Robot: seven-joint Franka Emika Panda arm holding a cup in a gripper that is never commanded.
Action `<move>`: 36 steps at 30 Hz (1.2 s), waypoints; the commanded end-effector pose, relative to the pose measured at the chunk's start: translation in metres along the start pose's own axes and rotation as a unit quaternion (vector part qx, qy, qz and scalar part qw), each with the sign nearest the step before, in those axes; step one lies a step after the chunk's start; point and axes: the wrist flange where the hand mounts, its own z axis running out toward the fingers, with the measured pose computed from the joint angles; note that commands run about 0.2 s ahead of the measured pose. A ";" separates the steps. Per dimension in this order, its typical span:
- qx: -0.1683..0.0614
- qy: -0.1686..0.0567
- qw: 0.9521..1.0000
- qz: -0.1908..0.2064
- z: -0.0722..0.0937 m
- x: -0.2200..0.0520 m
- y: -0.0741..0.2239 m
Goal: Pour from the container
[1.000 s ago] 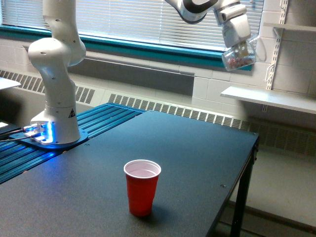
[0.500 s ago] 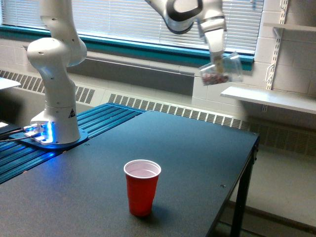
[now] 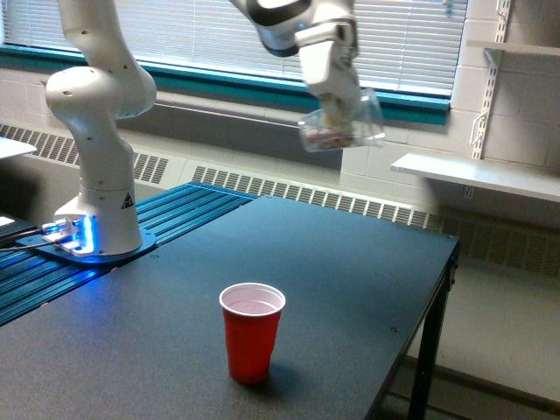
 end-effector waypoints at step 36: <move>-0.157 -0.087 0.973 0.147 0.113 0.019 0.192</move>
